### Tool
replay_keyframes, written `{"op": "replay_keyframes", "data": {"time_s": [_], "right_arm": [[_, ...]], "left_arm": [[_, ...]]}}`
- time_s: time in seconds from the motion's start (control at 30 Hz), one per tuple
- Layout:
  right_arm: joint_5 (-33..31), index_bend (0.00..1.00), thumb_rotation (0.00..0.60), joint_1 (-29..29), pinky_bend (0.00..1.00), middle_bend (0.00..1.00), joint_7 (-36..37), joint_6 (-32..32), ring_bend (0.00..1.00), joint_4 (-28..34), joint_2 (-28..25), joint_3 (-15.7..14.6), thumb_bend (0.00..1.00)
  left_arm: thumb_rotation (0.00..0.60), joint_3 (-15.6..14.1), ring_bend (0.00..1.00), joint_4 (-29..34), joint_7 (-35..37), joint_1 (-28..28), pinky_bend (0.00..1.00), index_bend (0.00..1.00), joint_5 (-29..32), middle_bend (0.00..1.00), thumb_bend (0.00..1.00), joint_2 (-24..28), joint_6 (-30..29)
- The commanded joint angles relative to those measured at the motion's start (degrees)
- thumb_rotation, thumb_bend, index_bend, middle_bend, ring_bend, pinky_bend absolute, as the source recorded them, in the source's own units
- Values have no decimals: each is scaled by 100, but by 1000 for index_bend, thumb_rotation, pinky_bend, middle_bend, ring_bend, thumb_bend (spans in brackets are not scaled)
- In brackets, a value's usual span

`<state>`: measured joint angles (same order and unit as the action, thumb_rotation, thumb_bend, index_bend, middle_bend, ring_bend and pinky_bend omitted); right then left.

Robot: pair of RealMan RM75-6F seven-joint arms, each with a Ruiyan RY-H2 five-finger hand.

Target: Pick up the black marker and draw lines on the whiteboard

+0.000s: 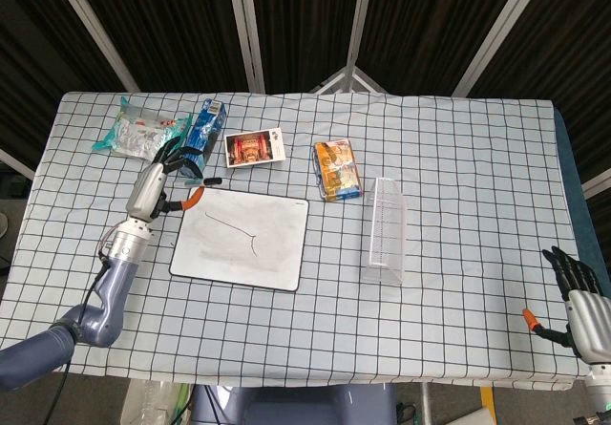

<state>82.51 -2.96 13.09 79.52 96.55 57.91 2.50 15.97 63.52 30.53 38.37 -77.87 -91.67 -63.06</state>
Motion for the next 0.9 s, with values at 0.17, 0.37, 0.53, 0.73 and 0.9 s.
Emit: {"op": "replay_keyframes", "data": {"time_s": [0.17,0.37,0.53,0.73,0.9], "right_arm": [[1,0,600,0,0,0,-64,1,0,37,-1,-5,299],[-17,0,600,2,0,0,-114,-1,0,65,1,-3,299],[-34,0,600,8,0,0,-137,9,0,69,3,4,299],[-28,0,600,20,0,0,-133,24,0,77,-7,0,300],[8,0,600,27,0,0,-134,43,0,66,-8,-10,300]], "left_arm": [[600,-803,29,336,-2572,-484,32,681,287,191,512,611,377],[600,-975,23,515,-3677,-573,27,630,750,159,495,737,690],[600,-994,2,550,-4008,-632,0,520,990,49,382,680,743],[600,-982,0,691,-4111,-727,0,202,1020,0,195,723,573],[600,-892,0,1138,-4062,-905,0,60,1106,0,167,1002,299]]}}
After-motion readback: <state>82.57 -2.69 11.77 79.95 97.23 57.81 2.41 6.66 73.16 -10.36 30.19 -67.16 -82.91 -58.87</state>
